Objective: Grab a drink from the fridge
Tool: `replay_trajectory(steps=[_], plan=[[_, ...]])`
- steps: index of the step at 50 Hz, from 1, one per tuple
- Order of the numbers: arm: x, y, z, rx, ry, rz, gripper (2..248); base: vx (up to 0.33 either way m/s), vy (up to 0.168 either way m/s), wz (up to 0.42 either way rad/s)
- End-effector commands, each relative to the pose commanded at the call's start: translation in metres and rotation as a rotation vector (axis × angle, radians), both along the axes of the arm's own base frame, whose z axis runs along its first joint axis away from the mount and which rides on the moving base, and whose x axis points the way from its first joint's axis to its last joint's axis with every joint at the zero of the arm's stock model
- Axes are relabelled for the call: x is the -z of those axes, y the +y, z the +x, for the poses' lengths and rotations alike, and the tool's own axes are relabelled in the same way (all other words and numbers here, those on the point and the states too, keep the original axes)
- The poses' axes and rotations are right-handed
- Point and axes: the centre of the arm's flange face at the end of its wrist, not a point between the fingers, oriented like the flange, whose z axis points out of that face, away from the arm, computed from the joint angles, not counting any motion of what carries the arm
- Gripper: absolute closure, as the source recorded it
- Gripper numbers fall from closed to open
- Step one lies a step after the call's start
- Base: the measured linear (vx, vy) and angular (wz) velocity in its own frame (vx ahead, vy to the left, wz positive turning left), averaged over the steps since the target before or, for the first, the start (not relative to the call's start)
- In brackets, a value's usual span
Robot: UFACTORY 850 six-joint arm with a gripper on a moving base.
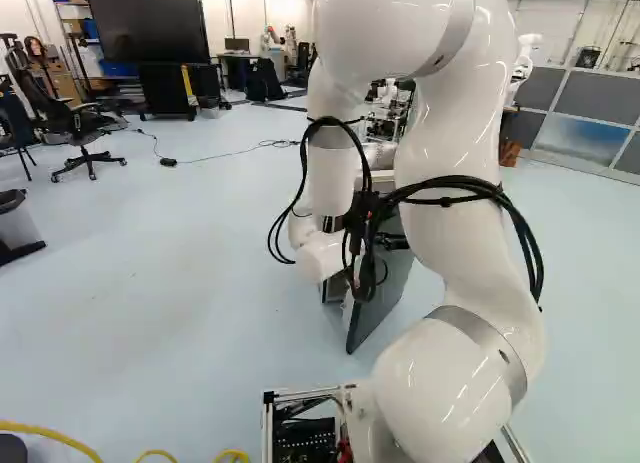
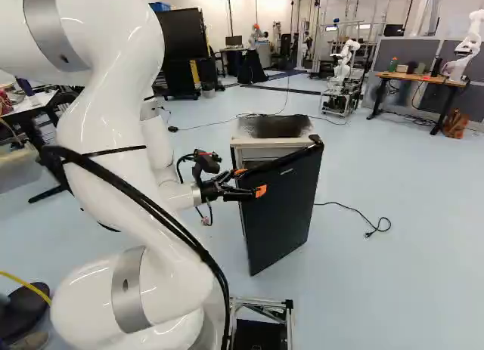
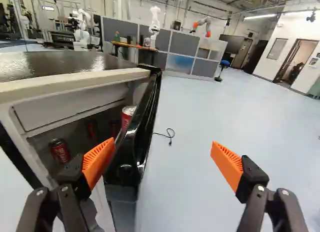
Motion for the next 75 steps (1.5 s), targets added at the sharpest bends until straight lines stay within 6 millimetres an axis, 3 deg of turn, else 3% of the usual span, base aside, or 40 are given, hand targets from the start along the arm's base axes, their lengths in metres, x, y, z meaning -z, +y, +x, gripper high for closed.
replay_trajectory(steps=[39,75], plan=[[-0.002,-0.055,-0.051,0.260,0.053,-0.036,3,0.000,0.000,0.000],[-0.005,-0.123,-0.032,0.646,-0.014,-0.018,3,0.000,0.000,0.000]])
